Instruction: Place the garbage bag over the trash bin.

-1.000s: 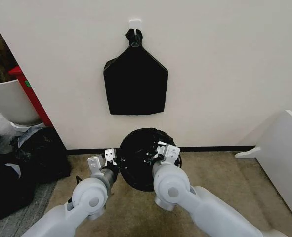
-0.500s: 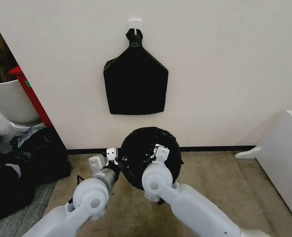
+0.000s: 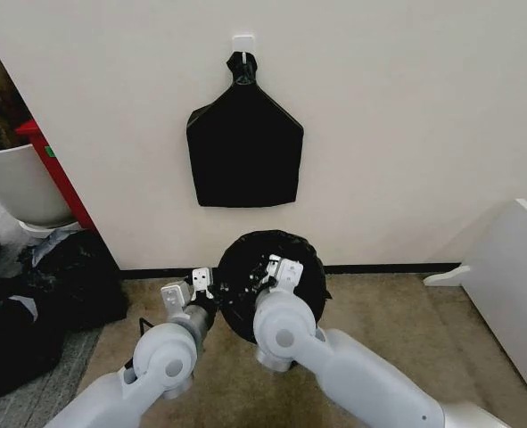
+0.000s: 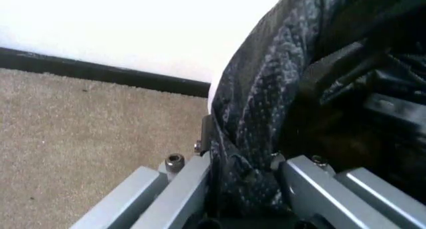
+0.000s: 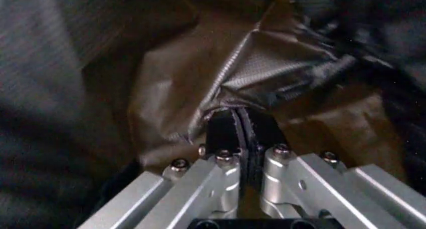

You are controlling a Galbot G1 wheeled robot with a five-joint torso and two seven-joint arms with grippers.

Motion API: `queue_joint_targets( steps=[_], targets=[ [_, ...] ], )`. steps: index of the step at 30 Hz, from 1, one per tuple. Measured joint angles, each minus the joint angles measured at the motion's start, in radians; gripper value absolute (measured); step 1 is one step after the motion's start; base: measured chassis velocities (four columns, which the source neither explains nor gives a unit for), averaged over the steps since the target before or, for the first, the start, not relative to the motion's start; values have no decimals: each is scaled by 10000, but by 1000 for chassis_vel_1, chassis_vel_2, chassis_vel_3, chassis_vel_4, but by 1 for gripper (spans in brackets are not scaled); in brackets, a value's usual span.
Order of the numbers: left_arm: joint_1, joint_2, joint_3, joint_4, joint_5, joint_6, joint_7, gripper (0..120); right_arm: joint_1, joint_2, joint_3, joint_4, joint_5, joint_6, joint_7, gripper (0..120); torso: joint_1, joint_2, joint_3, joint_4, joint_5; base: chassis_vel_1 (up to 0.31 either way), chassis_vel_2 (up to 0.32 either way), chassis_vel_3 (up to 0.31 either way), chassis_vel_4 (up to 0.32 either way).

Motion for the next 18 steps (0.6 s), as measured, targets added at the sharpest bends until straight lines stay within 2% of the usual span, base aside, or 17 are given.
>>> queue_joint_targets(
  steps=[7, 13, 18],
  targets=[
    [109, 80, -43, -145, 86, -1, 82, 0, -38, 195, 162, -622, -188, -38, -192, 0, 0, 0, 0, 0, 1, 0, 0, 0, 0],
    [273, 159, -80, -537, 111, 3, 142, 0, -160, 388, 731, -1921, -456, -128, -595, 0, 0, -2, 0, -1, 0, 0, 0, 0, 0],
    [329, 136, -82, -592, 188, 20, 161, 0, -128, 282, 645, -1628, -287, -62, -466, 0, 0, -2, 0, -1, 0, 0, 0, 0, 0]
  ],
)
